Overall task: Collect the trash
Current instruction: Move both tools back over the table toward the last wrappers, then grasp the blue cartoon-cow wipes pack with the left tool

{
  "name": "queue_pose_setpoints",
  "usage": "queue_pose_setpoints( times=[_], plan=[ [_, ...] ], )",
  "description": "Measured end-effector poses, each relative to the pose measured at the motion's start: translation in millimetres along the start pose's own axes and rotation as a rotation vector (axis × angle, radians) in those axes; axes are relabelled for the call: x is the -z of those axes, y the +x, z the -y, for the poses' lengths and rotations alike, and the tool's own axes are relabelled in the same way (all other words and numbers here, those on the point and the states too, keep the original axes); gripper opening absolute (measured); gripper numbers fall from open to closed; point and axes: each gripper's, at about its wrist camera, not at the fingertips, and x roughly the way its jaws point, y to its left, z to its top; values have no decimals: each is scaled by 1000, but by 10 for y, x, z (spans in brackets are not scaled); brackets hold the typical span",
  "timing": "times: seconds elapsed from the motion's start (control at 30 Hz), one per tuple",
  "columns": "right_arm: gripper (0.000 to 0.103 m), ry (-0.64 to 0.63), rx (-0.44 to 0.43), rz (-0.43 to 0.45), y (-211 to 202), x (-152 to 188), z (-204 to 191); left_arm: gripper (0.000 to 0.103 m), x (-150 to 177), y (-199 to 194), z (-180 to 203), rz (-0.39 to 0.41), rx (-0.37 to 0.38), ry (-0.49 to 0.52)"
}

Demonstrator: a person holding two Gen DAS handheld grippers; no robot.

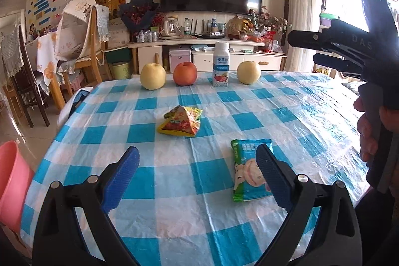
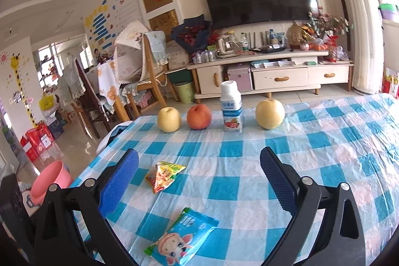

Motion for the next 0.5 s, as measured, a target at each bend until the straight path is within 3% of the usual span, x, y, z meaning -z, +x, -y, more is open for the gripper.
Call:
queue_pose_setpoints(
  times=[0.27, 0.5],
  plan=[
    [97, 35, 18, -48, 151, -32, 214, 95, 12, 344, 460, -128, 175, 5],
    [97, 46, -35, -129, 412, -6, 215, 95, 94, 829, 665, -259, 189, 19]
  ],
)
